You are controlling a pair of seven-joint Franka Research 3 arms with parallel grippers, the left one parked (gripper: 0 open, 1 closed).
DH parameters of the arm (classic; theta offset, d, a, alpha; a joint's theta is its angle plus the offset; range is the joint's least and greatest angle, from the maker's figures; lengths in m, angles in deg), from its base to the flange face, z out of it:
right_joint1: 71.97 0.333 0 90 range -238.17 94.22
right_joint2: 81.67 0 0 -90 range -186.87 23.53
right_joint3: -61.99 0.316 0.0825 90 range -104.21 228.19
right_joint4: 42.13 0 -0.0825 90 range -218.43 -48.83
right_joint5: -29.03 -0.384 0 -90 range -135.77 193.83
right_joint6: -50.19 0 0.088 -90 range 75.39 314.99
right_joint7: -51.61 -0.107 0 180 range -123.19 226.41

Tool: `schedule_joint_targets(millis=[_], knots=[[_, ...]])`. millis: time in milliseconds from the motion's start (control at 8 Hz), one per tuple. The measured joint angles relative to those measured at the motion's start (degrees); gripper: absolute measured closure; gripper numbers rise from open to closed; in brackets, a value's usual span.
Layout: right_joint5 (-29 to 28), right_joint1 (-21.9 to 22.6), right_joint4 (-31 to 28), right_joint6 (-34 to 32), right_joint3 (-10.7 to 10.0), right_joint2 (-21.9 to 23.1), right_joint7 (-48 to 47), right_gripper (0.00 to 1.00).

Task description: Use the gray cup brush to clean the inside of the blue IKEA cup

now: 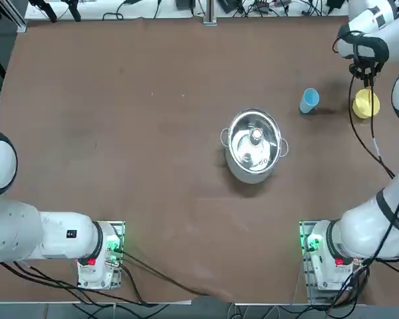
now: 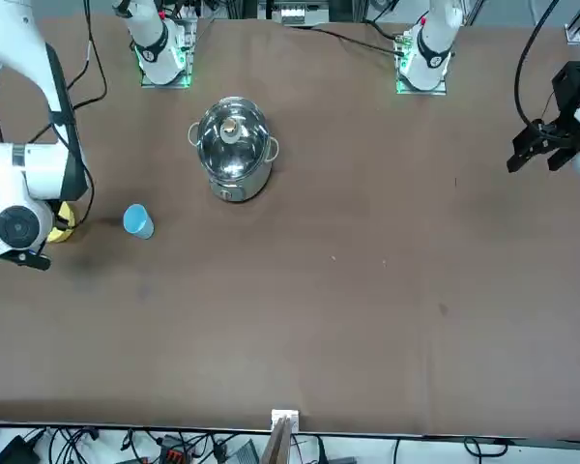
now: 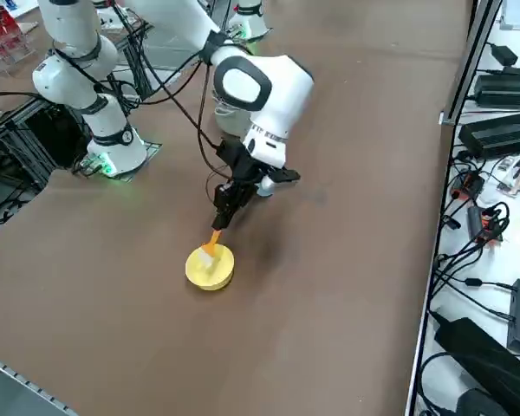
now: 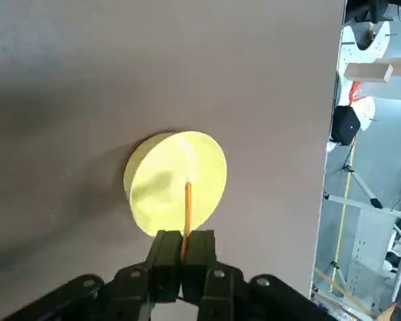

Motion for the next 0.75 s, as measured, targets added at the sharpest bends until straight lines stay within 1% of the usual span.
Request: schedule_joint_targets(millis=[250,750], knots=[[1.72,0.0,0.0,1.3,0.05,-1.65,-3.09,0.96],[4.84,-0.4,0.01,1.52,-0.16,-4.01,-7.67,0.95]])
